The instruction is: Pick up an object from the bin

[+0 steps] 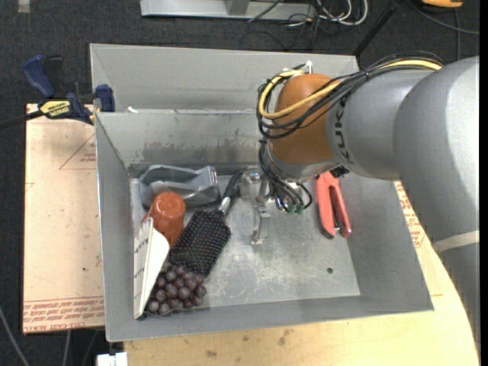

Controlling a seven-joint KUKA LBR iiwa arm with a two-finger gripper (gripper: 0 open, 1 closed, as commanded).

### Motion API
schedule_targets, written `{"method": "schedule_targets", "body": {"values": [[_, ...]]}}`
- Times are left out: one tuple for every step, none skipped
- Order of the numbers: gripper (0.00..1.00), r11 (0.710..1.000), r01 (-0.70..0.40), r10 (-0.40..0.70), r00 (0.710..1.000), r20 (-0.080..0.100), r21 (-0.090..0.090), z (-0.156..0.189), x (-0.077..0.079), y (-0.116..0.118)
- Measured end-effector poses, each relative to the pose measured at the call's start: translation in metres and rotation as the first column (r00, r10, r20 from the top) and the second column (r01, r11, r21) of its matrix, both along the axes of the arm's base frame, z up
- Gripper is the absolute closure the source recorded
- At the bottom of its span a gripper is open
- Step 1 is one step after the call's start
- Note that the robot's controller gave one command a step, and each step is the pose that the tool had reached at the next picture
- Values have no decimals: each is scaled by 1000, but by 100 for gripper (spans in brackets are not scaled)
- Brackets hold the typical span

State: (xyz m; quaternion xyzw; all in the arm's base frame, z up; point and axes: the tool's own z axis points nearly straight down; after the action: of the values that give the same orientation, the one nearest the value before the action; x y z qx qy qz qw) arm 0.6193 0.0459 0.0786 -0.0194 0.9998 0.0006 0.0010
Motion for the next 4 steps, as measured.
{"method": "schedule_targets", "body": {"values": [[0,999,-52,52,999,2,-6,-4,5,23],[0,988,-157,157,988,5,-5,-5,-1,51],[0,999,19,-19,1000,-2,-26,-6,-5,90],[100,1000,5,-5,1000,-6,-5,-8,-7,92]]}}
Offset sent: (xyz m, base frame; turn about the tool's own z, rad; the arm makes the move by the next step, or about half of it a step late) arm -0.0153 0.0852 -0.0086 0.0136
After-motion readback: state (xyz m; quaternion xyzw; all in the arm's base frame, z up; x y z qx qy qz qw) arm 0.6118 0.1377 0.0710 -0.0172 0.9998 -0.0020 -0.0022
